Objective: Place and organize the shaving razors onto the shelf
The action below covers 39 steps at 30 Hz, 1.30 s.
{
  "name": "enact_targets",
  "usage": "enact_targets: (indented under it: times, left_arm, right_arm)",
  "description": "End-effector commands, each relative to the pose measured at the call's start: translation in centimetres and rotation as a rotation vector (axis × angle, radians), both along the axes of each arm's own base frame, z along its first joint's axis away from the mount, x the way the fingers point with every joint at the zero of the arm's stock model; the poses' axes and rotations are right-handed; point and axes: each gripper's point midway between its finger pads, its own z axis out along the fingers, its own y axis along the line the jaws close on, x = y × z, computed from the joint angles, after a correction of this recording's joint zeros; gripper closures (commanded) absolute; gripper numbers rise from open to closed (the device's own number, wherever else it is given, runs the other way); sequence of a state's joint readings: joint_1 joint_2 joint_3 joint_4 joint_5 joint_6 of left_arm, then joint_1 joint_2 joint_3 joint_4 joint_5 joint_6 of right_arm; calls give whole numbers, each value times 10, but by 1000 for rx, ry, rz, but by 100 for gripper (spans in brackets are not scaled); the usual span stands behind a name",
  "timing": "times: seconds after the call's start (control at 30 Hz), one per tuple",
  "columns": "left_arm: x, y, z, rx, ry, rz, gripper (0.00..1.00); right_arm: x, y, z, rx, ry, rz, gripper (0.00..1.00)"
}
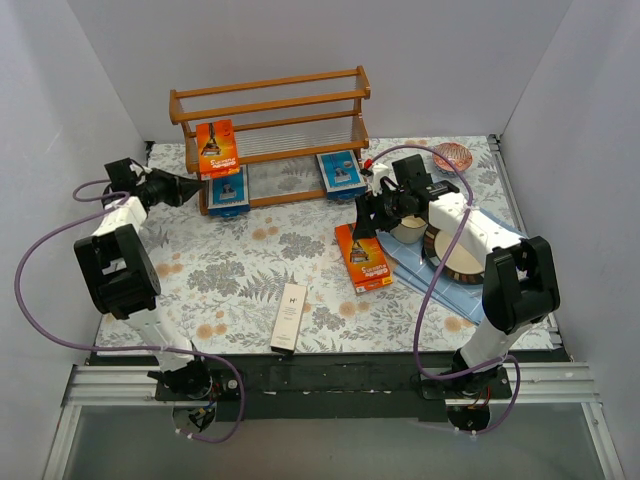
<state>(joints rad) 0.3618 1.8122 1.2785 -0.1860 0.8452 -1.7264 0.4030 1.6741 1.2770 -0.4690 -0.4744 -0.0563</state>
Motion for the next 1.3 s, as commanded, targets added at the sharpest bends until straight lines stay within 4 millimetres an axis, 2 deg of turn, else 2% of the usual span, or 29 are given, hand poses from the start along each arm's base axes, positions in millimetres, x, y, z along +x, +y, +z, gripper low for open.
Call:
enact_targets:
  times: [0.0,0.37,0.67,0.77,0.8,0.9,0.97,1.0,1.1,1.17,1.2,1.27]
  left_arm:
    - [16,-1,13,23,-53,-14,100]
    - [38,4,16,36,-82,2,100]
    - [42,14,16,53,-74,37,100]
    - [32,13,13,58,-46,31,91]
    - [26,11,5,52,-22,29,76]
    - [6,2,-1,38,-1,14,60]
    - [-6,-3,-4,34,9,14,55]
    - [-19,-8,-7,32,17,10,51]
    - [-40,-16,-10,42,11,-9,48]
    - [-63,-25,-16,40,22,-29,46]
    - [-70,-29,-17,48,17,-38,46]
    - [-91,-38,-25,44,33,-53,45]
  right_arm:
    - [5,1,15,27,-54,3,26]
    - [13,3,9,12,-48,10,26]
    - [15,3,6,0,-48,15,26]
    - [17,-2,5,-30,-66,9,26]
    - [19,-9,2,-68,-77,-4,25]
    - [18,-26,-8,-154,-79,-47,22]
    - [8,-32,-14,-172,-60,-51,22]
    - [1,-33,-15,-166,-45,-42,22]
    - [-24,-39,-24,-167,6,-23,24]
    - [-34,-44,-24,-171,6,-25,26]
    - [-42,-50,-33,-188,26,-30,26]
    - [-50,-55,-35,-200,35,-33,29]
